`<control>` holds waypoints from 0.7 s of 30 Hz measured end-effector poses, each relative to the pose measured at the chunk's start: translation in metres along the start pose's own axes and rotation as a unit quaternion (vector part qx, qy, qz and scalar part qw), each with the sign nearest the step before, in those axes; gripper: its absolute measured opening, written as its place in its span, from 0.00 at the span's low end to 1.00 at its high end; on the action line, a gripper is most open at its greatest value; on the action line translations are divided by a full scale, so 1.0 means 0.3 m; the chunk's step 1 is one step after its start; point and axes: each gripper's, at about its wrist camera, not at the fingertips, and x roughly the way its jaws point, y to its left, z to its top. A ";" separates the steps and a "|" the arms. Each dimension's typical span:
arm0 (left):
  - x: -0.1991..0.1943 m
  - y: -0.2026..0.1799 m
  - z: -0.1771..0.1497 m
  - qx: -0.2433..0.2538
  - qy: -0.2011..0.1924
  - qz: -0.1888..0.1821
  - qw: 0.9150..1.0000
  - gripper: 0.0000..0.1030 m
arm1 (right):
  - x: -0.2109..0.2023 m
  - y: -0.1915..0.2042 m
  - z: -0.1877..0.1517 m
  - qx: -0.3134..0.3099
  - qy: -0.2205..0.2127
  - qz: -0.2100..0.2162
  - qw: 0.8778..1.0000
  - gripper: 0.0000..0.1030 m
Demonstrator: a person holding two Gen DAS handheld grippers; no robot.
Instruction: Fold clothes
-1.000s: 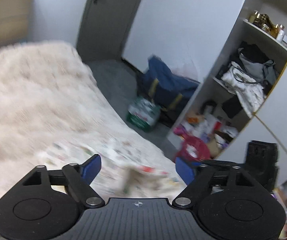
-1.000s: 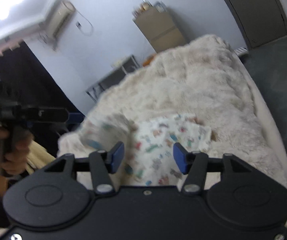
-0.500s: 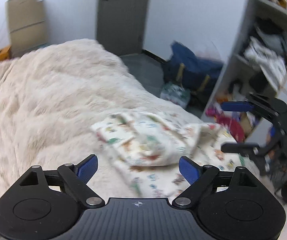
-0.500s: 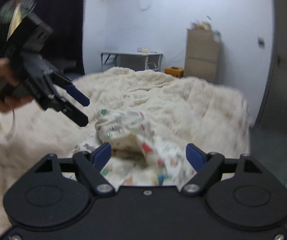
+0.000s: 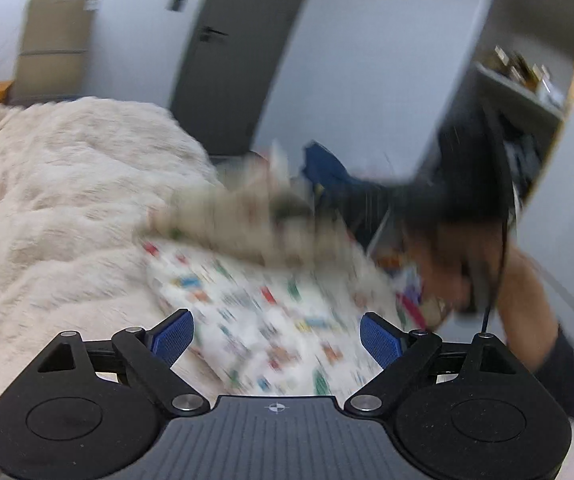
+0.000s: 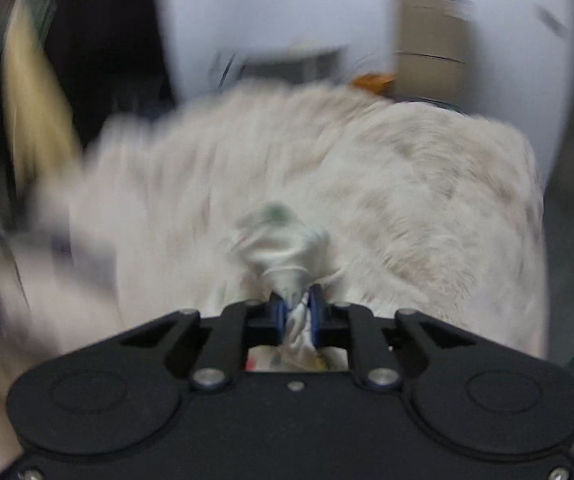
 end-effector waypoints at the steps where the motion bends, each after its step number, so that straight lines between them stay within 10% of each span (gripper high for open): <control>1: 0.015 -0.013 -0.015 0.007 0.005 -0.001 1.000 0.85 | -0.014 -0.086 -0.010 0.063 -0.012 0.001 0.998 0.10; 7: 0.103 -0.092 -0.108 0.047 0.033 -0.009 0.998 0.85 | -0.028 -0.379 -0.180 0.225 0.009 -0.026 0.974 0.34; 11: 0.067 -0.038 -0.097 0.006 0.017 -0.027 0.999 0.85 | -0.070 -0.463 -0.298 0.281 -0.007 0.097 0.955 0.57; 21: 0.033 0.049 -0.093 -0.071 0.004 -0.035 0.997 0.86 | -0.016 -0.400 -0.325 0.275 -0.016 0.167 0.947 0.45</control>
